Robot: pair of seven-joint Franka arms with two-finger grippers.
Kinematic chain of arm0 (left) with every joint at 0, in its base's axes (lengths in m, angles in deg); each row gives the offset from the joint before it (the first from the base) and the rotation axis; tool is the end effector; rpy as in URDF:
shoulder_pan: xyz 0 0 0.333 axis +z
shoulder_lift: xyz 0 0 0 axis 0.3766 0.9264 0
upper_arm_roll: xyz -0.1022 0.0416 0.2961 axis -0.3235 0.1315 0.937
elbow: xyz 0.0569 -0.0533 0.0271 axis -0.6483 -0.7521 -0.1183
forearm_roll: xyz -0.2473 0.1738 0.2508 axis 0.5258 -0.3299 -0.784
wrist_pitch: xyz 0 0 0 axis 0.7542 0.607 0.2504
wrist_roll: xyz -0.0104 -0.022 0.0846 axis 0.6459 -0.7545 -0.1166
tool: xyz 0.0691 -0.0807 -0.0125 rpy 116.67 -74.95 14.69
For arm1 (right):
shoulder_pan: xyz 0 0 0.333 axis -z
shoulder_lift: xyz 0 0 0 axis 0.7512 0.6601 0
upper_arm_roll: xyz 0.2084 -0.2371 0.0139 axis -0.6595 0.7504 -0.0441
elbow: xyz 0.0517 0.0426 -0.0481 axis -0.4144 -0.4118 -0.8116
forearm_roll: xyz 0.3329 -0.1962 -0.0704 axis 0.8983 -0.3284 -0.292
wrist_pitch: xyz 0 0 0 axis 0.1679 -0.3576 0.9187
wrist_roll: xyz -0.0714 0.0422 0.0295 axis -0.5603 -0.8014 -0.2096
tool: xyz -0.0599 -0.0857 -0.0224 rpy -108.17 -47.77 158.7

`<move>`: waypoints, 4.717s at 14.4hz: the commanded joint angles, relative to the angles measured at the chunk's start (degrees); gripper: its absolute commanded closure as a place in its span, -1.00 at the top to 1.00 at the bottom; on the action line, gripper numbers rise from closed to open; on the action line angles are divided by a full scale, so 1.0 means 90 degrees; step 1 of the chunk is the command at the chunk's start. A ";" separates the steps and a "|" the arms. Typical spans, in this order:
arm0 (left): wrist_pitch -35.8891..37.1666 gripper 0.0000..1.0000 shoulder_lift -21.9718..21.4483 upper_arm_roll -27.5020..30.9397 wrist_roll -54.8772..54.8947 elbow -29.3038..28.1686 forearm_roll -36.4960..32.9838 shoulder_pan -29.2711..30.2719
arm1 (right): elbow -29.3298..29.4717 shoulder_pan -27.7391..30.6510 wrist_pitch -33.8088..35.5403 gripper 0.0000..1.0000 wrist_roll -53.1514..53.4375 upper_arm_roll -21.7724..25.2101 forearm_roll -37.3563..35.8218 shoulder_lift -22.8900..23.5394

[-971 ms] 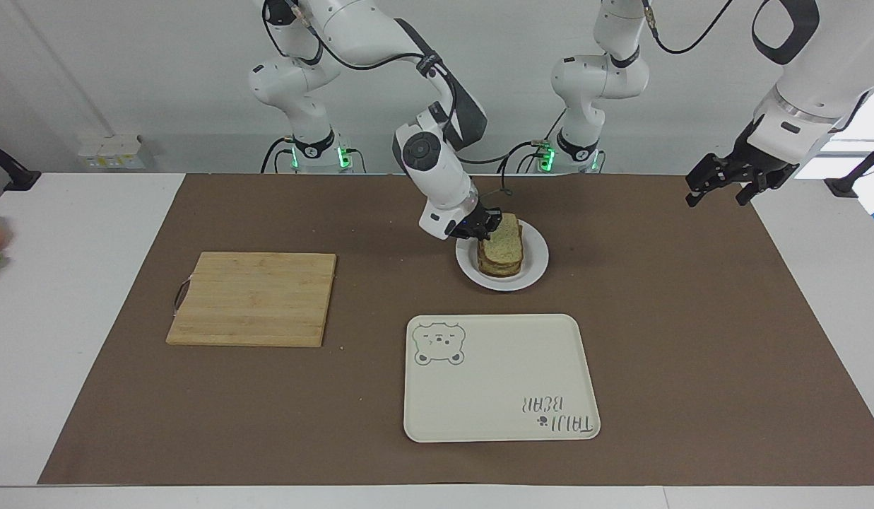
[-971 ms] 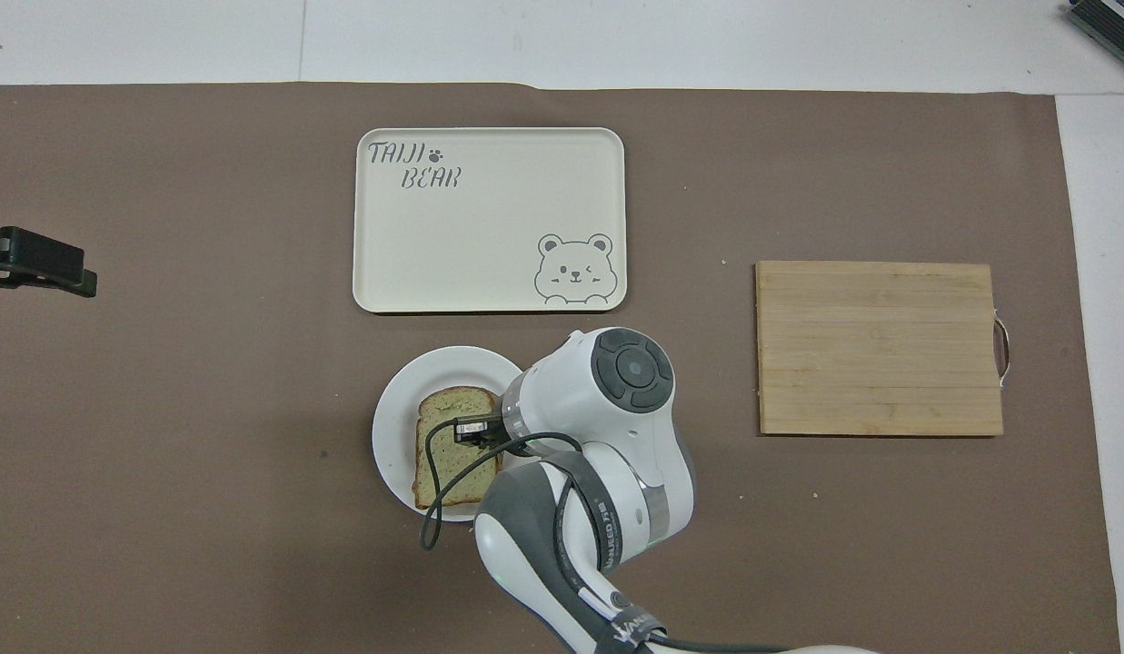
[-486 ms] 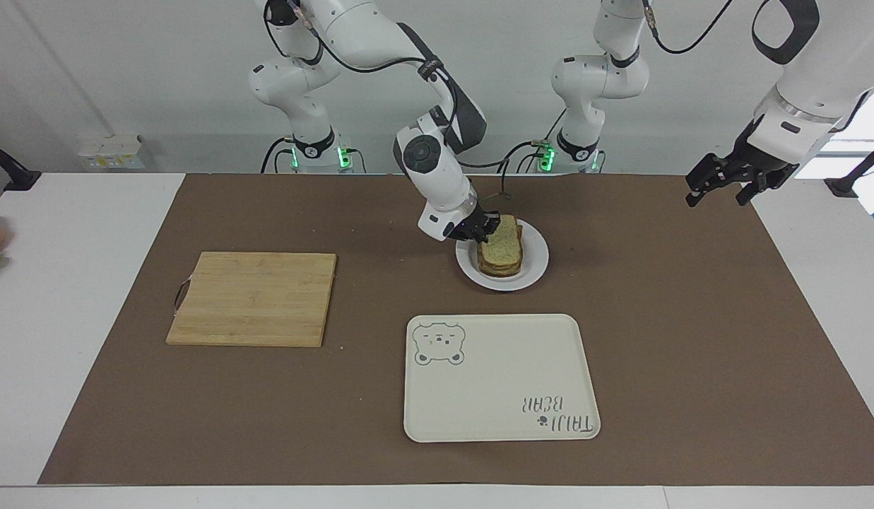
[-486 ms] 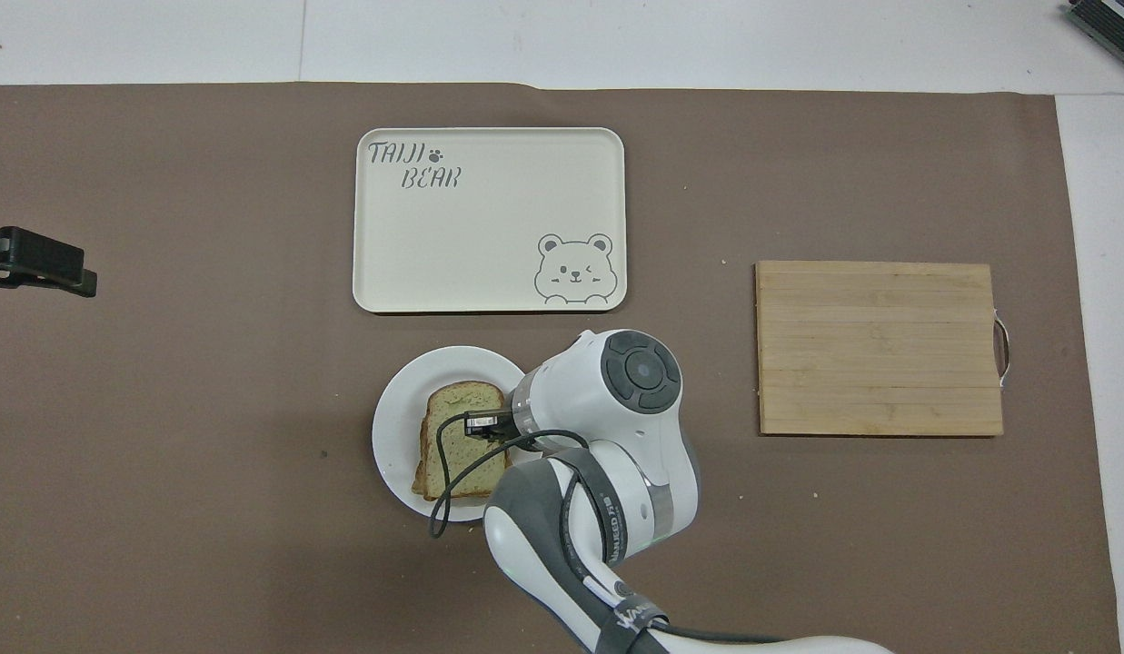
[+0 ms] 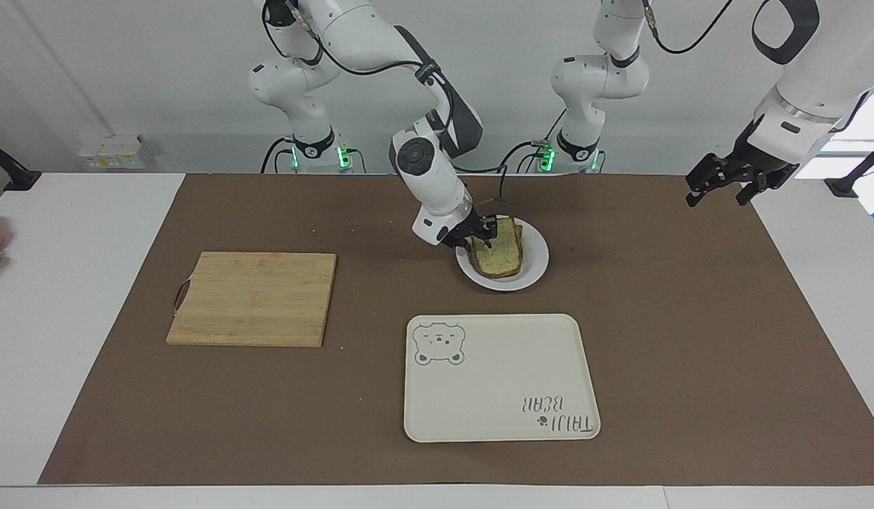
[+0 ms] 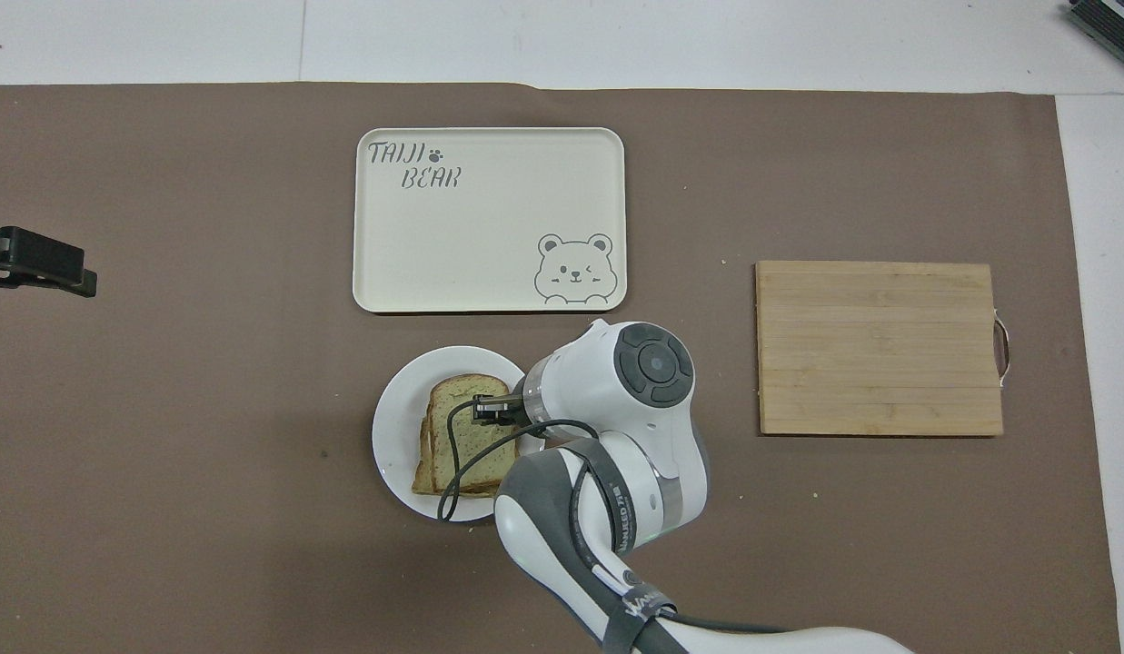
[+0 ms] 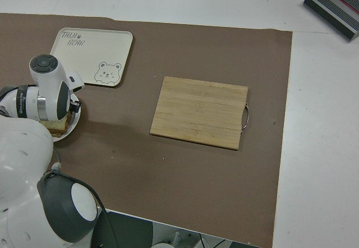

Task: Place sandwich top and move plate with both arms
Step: 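Lower the bread onto the egg and open the right gripper, then withdraw the right gripper while the left gripper reaches the plate rim, then grip the plate rim with the left gripper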

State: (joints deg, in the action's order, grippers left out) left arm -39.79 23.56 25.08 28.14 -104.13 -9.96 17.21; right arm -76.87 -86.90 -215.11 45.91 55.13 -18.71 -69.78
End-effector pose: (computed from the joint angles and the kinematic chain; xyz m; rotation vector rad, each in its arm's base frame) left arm 0.5663 -0.0033 0.6257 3.0966 0.0063 -0.0471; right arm 0.4933 0.3855 0.3372 -2.7556 -0.0184 0.0989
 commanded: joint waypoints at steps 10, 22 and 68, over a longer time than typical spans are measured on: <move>-0.0074 1.00 -0.0170 -0.0129 0.0075 -0.0234 -0.0024 0.0205 | 0.0526 0.1734 0.1215 1.00 -0.0011 -0.0040 -0.3225 -0.0861; -0.1703 1.00 -0.0931 -0.0158 0.0085 -0.2546 0.0298 -0.0762 | 0.1288 0.3180 0.3276 1.00 -0.0477 0.0018 -0.3343 -0.2112; -0.4284 -1.00 -0.0366 -0.0138 0.4587 -0.6221 0.6314 -0.1223 | 0.2286 0.3903 0.5095 1.00 -0.1505 0.0213 -0.3373 -0.2268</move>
State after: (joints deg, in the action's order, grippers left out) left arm -80.09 20.27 23.76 68.67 -160.01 45.00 5.27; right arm -57.63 -52.26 -170.09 33.85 57.32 -49.58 -90.90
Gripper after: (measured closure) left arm 0.907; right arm 0.000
